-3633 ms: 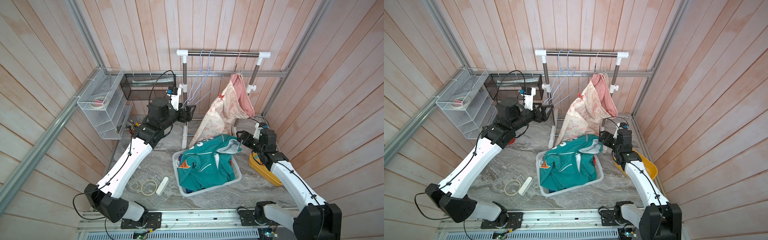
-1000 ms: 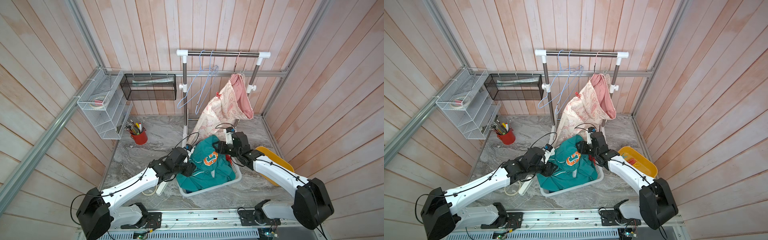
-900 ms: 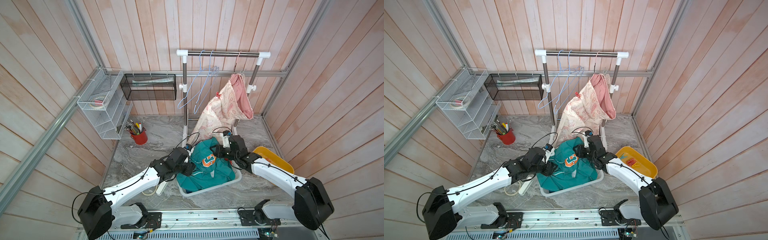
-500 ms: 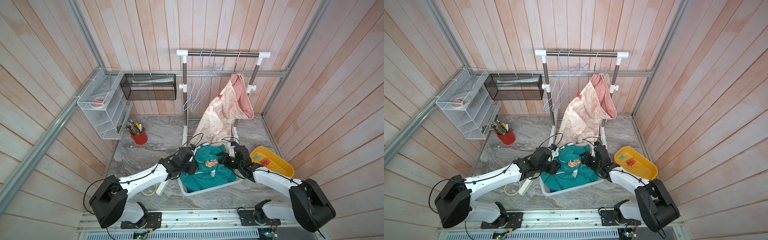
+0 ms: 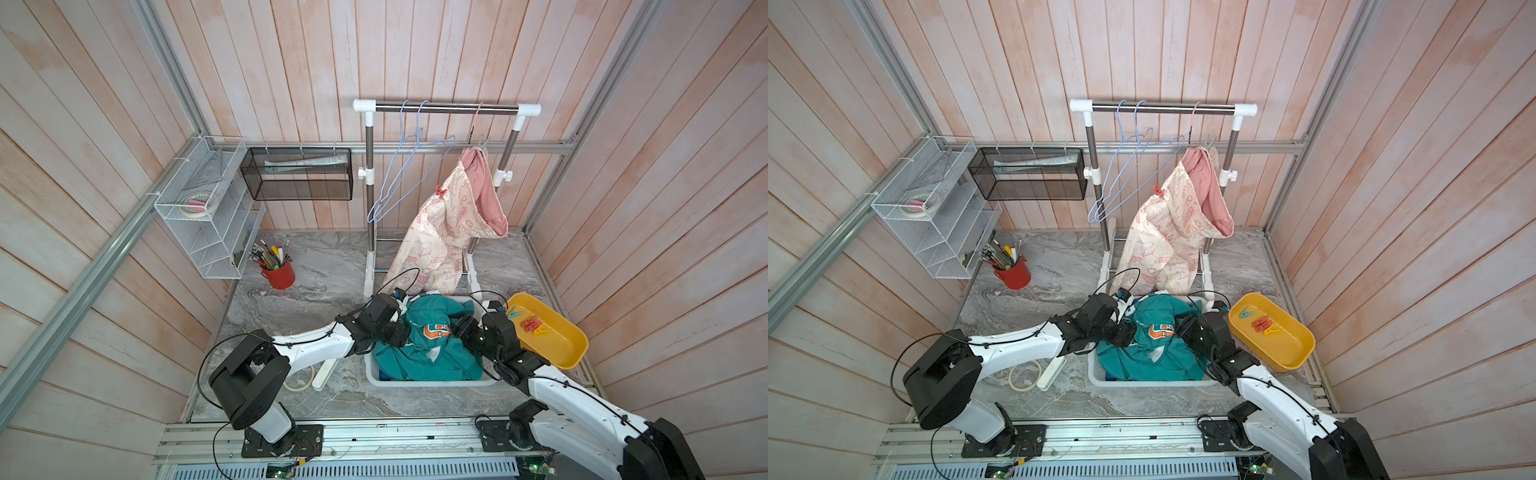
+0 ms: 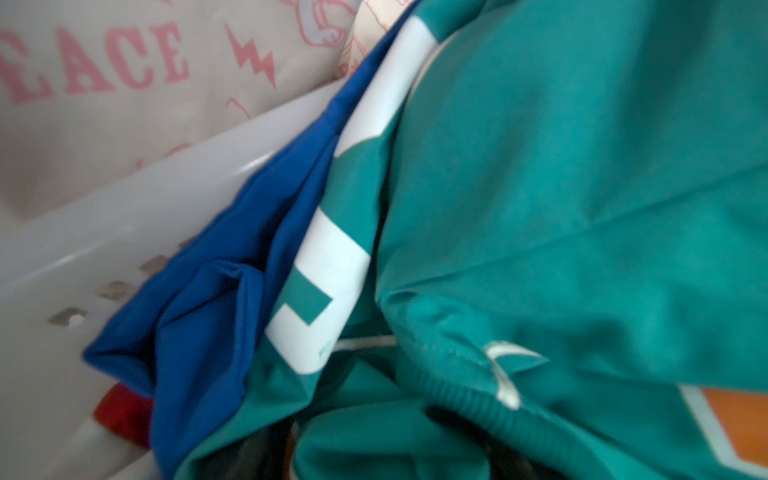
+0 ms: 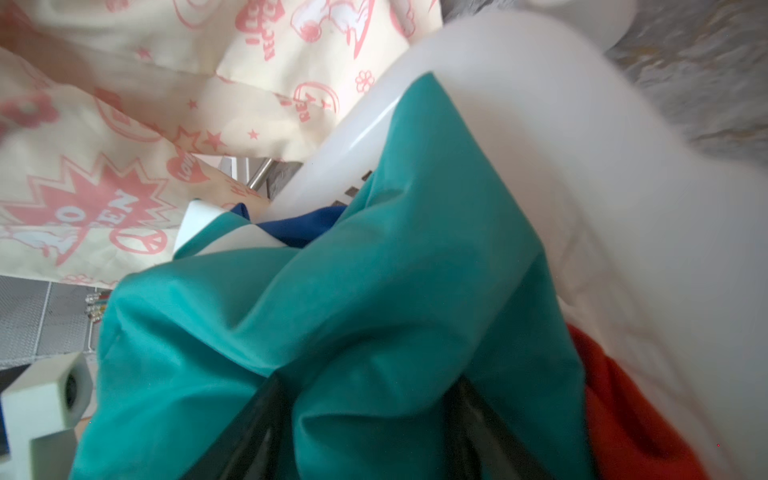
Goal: Remove the clothespins securing jackets to the hanger
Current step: Adjust the jacket in the basket.
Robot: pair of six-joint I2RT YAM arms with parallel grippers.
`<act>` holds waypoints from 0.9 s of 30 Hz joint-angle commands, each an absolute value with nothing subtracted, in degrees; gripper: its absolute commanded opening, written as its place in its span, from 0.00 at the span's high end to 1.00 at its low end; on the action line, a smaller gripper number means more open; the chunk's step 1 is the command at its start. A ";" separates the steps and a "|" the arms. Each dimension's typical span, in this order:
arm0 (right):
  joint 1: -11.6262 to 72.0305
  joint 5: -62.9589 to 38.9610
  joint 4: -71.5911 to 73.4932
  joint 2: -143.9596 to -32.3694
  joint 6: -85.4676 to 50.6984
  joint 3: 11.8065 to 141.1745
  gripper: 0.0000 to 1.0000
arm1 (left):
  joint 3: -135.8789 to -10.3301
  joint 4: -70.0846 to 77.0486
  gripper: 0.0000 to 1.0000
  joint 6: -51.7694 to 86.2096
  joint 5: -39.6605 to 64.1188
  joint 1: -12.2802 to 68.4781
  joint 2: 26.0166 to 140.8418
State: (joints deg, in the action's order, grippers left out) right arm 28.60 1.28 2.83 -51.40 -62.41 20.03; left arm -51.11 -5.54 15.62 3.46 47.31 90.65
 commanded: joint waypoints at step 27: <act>32.43 5.49 -8.36 -72.60 -40.15 44.74 0.41 | -58.99 -19.75 0.00 10.80 11.40 36.10 63.01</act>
